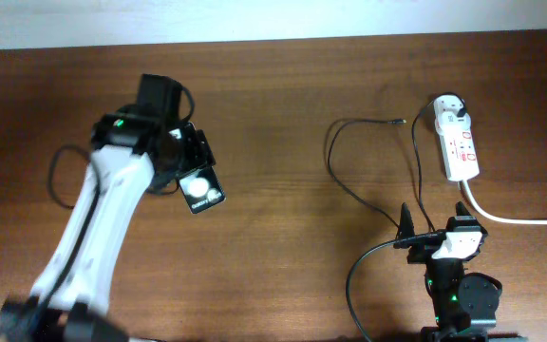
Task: Plug charger to phone and switch on socket
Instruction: 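Lift the phone with the left gripper and tilt it upright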
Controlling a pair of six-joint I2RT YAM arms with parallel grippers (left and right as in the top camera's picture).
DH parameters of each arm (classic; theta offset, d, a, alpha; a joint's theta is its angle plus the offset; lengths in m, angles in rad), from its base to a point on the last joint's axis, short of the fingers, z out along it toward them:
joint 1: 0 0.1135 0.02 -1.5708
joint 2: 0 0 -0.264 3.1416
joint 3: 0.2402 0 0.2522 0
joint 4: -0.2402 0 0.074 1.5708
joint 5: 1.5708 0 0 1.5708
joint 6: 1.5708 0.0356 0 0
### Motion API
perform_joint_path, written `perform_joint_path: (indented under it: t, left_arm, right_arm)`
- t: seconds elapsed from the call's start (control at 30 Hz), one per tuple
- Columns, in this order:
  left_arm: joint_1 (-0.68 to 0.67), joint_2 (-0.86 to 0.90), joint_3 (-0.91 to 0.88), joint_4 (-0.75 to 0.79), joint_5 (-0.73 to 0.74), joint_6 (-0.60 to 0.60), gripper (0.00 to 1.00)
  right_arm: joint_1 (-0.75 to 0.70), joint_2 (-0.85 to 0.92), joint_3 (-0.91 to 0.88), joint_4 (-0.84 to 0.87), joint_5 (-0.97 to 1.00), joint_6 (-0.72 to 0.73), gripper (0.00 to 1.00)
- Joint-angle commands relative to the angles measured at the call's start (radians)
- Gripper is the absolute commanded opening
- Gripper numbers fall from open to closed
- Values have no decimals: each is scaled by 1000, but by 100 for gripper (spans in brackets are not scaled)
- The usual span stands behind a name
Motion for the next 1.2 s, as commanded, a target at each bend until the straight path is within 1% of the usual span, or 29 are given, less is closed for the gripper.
perform_joint_path:
  t: [0.0, 0.13, 0.23, 0.37, 0.4, 0.5, 0.57, 0.63, 0.73, 0.8, 0.9, 0.97, 1.07, 1.17]
  left_arm:
    - [1, -204, 30, -25, 41, -13, 57]
    - [1, -374, 30, -64, 68, -14, 58]
    - [1, -480, 30, -135, 74, -48, 57]
    - [1, -483, 28, -212, 76, -102, 57]
    - [1, -472, 24, -218, 101, -104, 57]
    - [1, -413, 14, -214, 184, -132, 56]
    - [1, -341, 14, -211, 261, -142, 56]
    - [1, -276, 14, -210, 306, -142, 56]
    - [1, -138, 14, -211, 347, -141, 56]
    - [1, -37, 14, -211, 424, -128, 56]
    - [1, 103, 14, -211, 632, -26, 57]
    - [1, 155, 14, -211, 734, 0, 57]
    - [1, 192, 14, -210, 902, 32, 57]
    - [1, 191, 14, -211, 1006, 72, 56]
  right_arm:
    - [5, -8, -5, -3, -13, 2, 99]
    - [5, -8, -5, -3, -13, 2, 99]
    - [5, -8, -5, -3, -13, 2, 99]
    - [5, -8, -5, -3, -13, 2, 99]
    - [5, -8, -5, -3, -13, 2, 99]
    - [5, -8, -5, -3, -13, 2, 99]
    - [5, -8, -5, -3, -13, 2, 99]
    - [5, -8, -5, -3, -13, 2, 99]
    - [5, -8, -5, -3, -13, 2, 99]
    - [5, -8, -5, -3, -13, 2, 99]
    - [5, -8, -5, -3, -13, 2, 99]
    - [5, -8, -5, -3, -13, 2, 99]
    - [5, -8, -5, -3, -13, 2, 99]
    - [5, -8, -5, -3, -13, 2, 99]
